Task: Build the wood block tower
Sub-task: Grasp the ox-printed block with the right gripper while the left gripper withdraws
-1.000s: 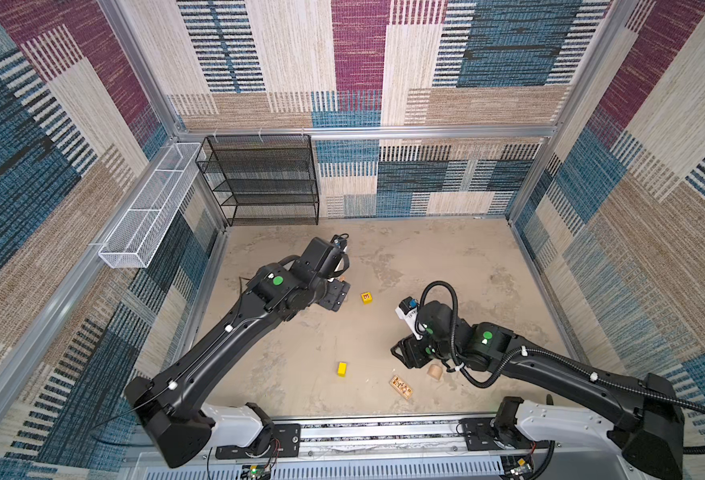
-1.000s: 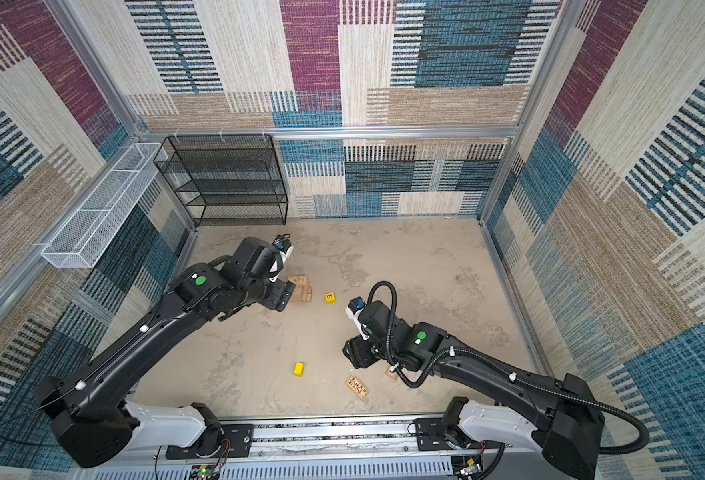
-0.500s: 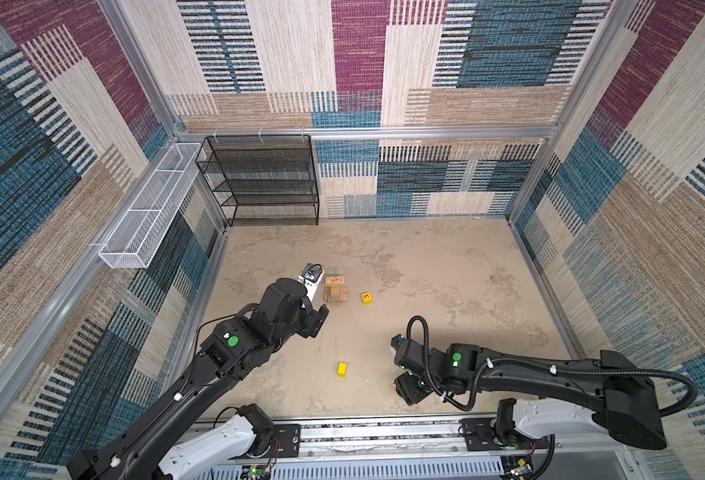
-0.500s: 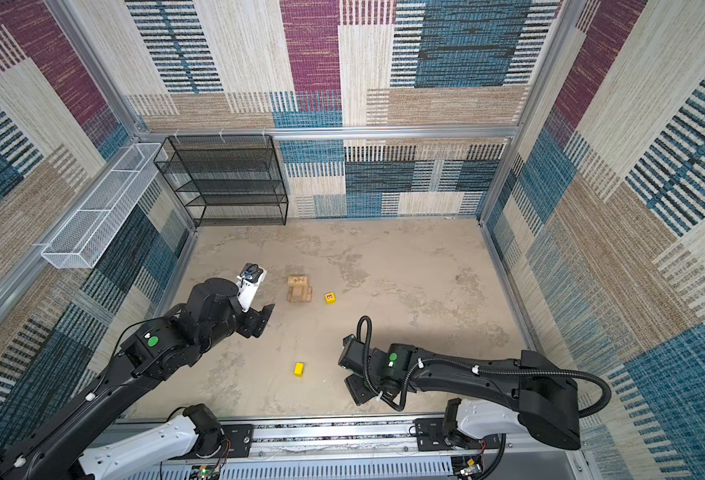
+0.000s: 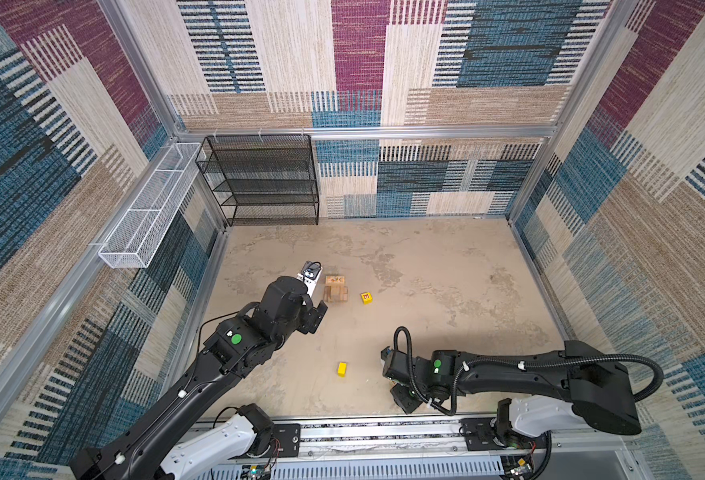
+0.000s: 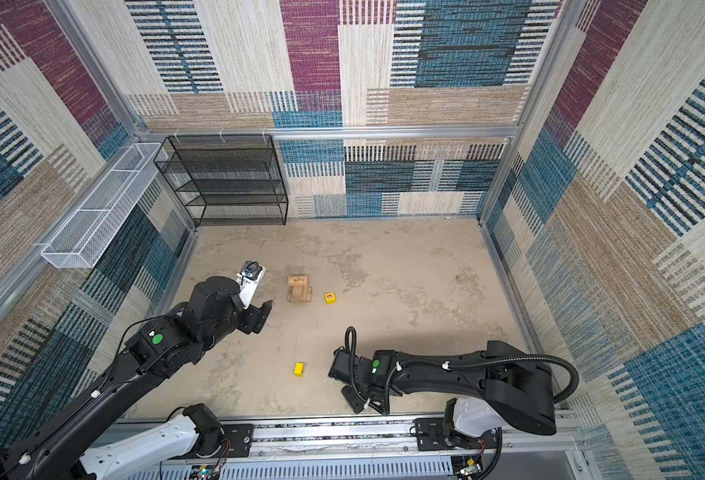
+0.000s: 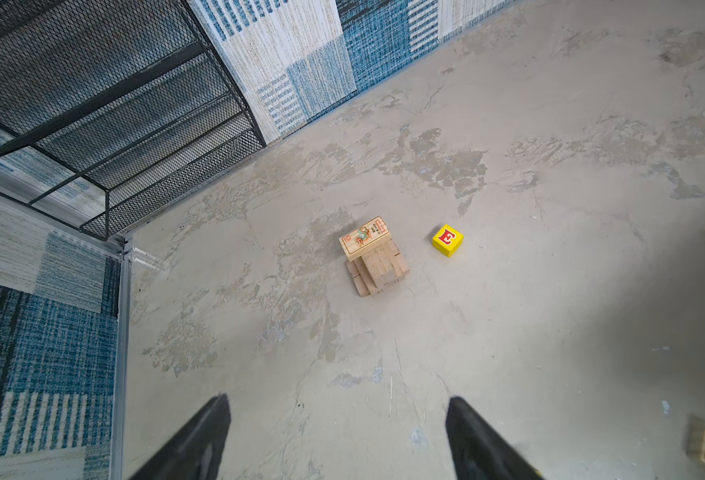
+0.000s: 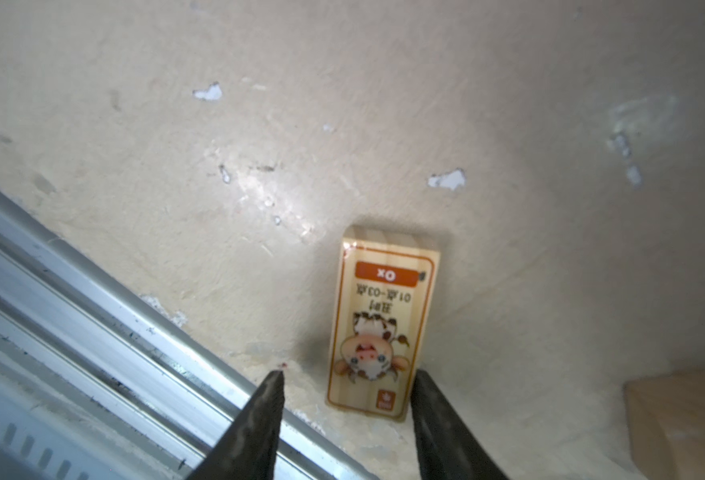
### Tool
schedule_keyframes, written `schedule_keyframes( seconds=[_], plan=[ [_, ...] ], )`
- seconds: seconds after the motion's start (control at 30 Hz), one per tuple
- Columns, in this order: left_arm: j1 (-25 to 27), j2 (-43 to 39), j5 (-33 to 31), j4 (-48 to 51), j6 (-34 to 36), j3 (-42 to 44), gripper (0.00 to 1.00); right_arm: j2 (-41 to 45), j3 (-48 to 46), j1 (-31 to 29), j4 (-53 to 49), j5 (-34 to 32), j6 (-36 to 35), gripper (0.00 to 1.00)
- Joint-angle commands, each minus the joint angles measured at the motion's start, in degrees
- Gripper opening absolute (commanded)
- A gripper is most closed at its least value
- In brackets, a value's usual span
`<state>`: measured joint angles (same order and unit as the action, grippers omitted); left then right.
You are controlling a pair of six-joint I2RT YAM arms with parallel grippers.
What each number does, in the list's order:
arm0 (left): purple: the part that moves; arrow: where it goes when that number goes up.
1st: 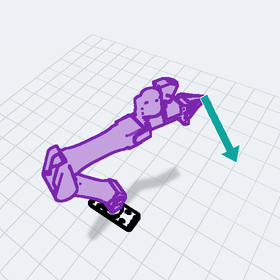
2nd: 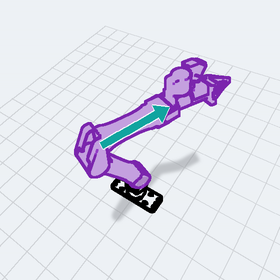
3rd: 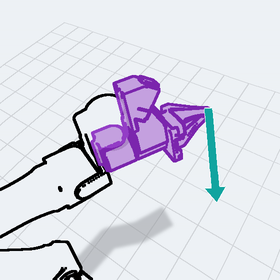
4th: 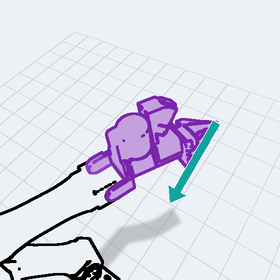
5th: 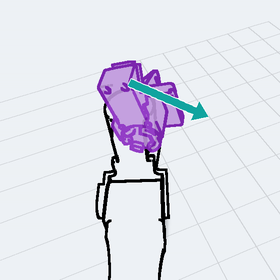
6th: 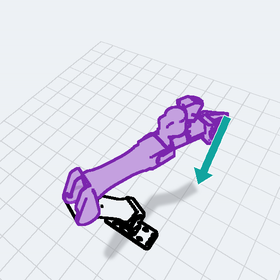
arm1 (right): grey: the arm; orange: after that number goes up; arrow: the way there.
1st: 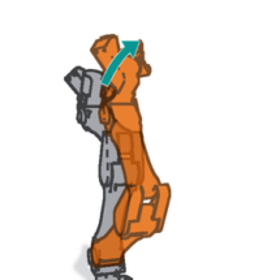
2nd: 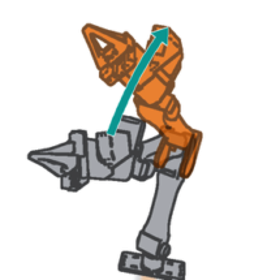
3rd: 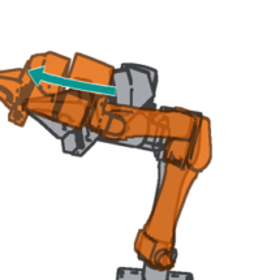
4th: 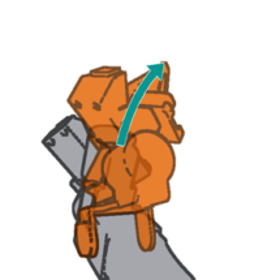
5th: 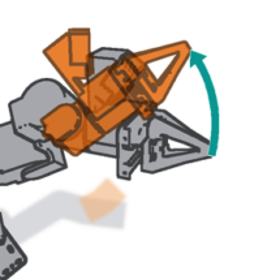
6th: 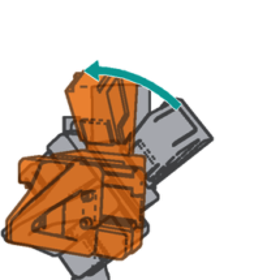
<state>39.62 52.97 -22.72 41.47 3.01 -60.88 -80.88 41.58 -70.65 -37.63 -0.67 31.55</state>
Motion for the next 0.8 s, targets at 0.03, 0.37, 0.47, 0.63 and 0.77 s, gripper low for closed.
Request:
schedule_keyframes(
  seconds=[0.03,0.37,0.47,0.63,0.77],
  plan=[
    [-0.3,-0.5,-1.5,-1.9,0.2,0.2,0.86,-1.8,1.2,-0.1,0.0,-2.1,-0.8,0.46],
    [-0.6,1.9,-4.3,1.6,-3.0,-3.2,0.88,-0.3,5.6,-0.1,-0.3,-4.1,-4.4,0.23],
    [-1.2,3.4,-5.4,3.5,-4.6,-4.9,0.88,0.5,8.7,-0.1,-0.5,-6.0,-7.7,0.21],
    [-5.1,6.1,10.5,7.2,-9.5,-7.5,0.88,1.5,15.2,1.3,-2.5,-12.5,-16.3,0.19],
    [-7.2,10.1,29.2,10.2,-15.0,-9.5,0.83,2.9,19.0,6.7,0.0,-11.1,-23.6,0.19]
  ],
)
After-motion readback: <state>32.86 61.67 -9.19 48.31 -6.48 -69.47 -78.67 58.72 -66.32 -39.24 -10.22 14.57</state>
